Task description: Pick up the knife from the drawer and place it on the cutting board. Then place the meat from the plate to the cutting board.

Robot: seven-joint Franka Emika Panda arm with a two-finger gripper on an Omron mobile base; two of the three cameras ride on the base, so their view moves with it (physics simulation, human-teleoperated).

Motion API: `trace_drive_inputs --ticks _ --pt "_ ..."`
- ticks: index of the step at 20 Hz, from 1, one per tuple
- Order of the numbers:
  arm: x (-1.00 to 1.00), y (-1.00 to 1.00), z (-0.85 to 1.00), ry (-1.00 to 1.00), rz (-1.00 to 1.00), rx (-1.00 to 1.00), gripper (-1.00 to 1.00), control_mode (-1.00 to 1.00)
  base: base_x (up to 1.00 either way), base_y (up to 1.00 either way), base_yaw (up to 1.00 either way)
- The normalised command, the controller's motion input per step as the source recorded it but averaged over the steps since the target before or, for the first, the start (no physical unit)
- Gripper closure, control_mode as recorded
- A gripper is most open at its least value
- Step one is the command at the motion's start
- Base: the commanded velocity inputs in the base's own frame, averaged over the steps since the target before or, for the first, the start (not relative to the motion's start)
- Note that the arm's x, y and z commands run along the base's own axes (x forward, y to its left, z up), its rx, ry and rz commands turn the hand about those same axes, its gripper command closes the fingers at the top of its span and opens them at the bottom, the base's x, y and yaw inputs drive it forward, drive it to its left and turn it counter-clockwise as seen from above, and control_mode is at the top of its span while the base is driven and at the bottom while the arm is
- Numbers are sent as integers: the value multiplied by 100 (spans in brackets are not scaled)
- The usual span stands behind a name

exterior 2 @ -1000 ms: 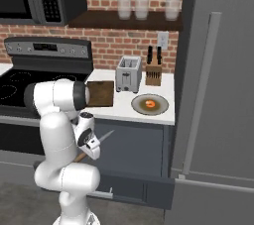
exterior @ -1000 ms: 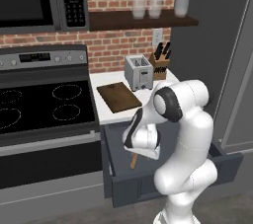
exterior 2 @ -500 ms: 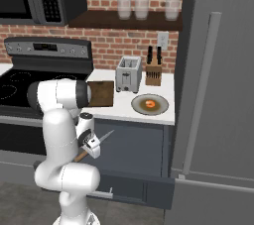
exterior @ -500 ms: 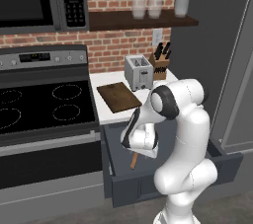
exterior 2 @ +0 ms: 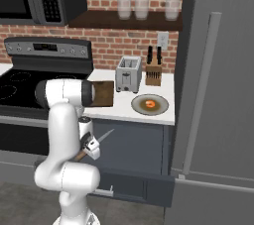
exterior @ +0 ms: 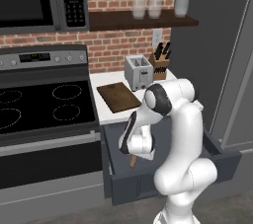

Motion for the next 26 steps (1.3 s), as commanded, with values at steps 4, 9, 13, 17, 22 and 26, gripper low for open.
trace_drive_inputs --ticks 4,9,13,17,22,26 --pt "24 13 -46 0 0 -5 -100 -100 0 0 0" --pt "-8 11 -53 0 0 -6 -100 -100 0 0 0" --pt "-78 0 -82 1 0 -4 100 -100 0 0 0" --pt "-78 0 -61 0 0 0 100 -100 0 0 0" --pt "-69 0 -47 2 0 0 100 -100 0 0 0" --pt "-78 0 -45 2 0 2 100 -100 0 0 0"
